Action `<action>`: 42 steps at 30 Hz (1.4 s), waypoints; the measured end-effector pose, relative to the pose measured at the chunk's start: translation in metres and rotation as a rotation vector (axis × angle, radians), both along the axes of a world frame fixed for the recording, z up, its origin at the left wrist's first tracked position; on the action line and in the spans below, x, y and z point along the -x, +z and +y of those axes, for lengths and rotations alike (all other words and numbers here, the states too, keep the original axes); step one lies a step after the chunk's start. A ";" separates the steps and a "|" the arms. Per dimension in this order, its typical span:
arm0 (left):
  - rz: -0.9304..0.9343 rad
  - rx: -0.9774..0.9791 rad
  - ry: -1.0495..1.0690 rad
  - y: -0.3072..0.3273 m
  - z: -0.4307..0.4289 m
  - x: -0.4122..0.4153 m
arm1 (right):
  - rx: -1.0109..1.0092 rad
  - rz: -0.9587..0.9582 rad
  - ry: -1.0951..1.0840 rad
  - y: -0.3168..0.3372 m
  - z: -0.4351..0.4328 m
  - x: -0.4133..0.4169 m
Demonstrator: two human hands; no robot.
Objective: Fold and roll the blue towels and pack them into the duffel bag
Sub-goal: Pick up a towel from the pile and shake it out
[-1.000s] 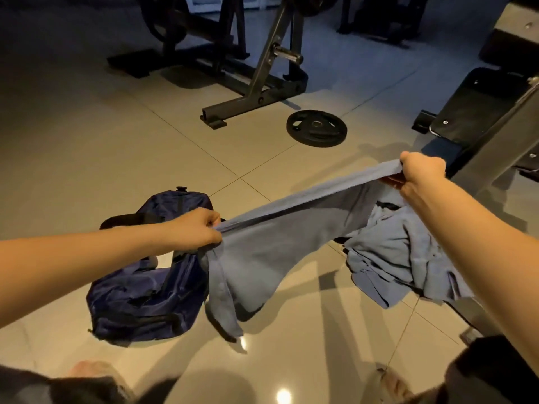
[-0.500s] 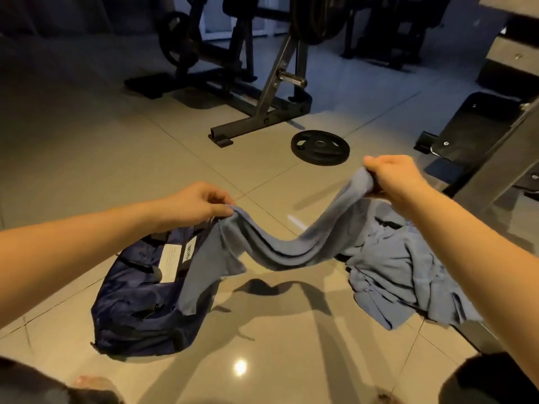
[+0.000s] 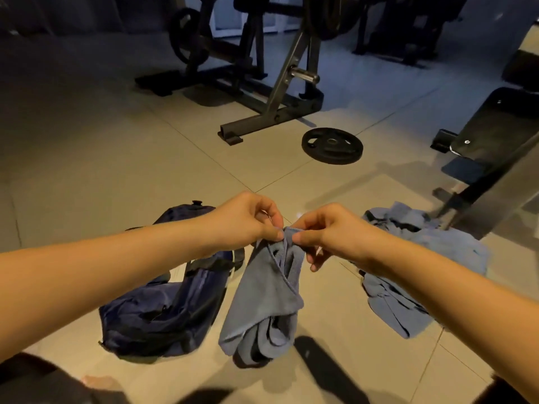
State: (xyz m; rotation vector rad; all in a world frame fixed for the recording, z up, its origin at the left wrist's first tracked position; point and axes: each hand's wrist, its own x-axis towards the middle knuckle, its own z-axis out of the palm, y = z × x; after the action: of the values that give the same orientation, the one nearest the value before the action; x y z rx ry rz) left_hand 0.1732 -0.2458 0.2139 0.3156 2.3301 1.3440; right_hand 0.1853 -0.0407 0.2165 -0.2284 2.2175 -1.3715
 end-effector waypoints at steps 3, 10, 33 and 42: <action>-0.017 -0.005 -0.013 -0.004 0.005 -0.003 | 0.006 -0.004 -0.038 -0.009 -0.005 -0.005; 0.036 0.108 -0.097 -0.014 0.009 -0.002 | -0.145 0.132 -0.025 -0.023 -0.007 -0.006; -0.014 -0.252 0.087 0.012 -0.030 0.012 | -0.275 -0.041 -0.087 -0.008 0.065 0.035; 0.115 -0.233 0.205 0.016 -0.025 0.010 | -0.203 -0.120 0.073 -0.003 0.071 0.032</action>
State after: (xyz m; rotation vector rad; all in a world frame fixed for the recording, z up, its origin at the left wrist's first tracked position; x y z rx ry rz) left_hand 0.1635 -0.2706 0.2299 0.2336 2.3527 1.7449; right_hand 0.1531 0.0301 0.2137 -0.1481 2.2062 -1.0837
